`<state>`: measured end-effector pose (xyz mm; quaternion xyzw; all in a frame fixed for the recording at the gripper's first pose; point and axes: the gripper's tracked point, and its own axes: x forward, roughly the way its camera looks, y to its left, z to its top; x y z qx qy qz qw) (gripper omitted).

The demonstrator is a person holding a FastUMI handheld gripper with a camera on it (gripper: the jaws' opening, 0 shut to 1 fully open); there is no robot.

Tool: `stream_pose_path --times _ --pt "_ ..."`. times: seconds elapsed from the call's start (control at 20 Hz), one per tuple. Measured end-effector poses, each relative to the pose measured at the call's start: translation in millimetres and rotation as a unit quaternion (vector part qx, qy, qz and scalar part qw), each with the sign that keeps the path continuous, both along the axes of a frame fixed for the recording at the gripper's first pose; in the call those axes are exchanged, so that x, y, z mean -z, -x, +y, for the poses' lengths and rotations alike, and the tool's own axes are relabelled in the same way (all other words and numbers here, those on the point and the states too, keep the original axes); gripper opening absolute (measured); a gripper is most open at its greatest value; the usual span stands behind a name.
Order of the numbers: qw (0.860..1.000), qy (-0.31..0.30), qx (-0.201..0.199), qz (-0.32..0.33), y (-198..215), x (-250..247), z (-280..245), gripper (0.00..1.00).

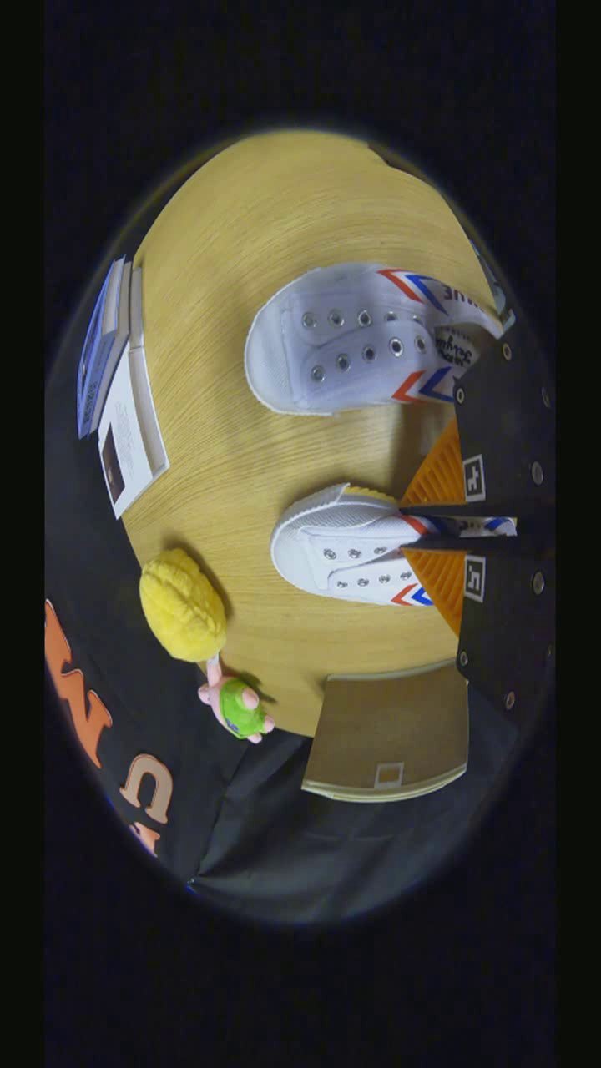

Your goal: Open the storage box then place both shoes into the box .Put the left shoe in first, then the right shoe, with the right side of both shoes facing outward in a uniform manner.

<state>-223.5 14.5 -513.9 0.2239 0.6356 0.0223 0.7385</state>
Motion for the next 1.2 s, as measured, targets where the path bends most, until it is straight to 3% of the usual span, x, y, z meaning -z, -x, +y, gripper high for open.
stream_pose_path --times 0.15,0.3,0.6,0.85,1.2 --pt "0.998 -0.047 0.028 -0.028 -23.7 -26.1 22.6 0.09" --pt "0.995 -0.074 0.019 -0.061 -51.3 -59.9 48.7 0.09" --pt "0.986 -0.118 -0.051 -0.105 -89.1 -117.4 135.0 0.09" --pt "0.973 -0.164 -0.115 -0.111 -95.7 -138.2 224.7 0.09" --pt "0.959 -0.153 -0.225 -0.079 -66.9 -113.0 307.6 0.09"
